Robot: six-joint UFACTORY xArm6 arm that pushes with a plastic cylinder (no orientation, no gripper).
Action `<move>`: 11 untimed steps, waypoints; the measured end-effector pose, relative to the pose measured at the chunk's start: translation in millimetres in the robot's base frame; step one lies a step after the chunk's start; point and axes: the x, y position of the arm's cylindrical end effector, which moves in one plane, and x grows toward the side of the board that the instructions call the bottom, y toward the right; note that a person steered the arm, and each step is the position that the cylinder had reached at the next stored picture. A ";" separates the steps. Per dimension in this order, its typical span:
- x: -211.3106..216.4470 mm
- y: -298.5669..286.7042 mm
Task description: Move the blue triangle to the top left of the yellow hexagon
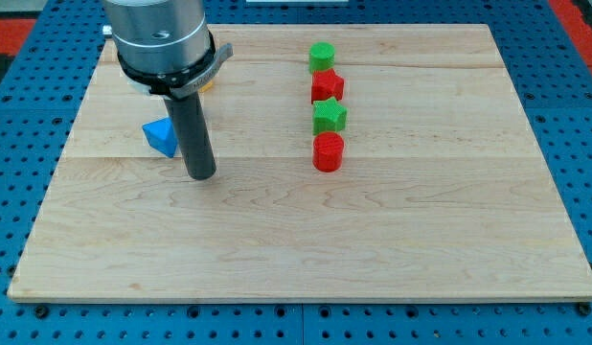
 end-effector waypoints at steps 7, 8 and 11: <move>-92.0 -108.3; -111.7 -170.4; -188.9 -122.2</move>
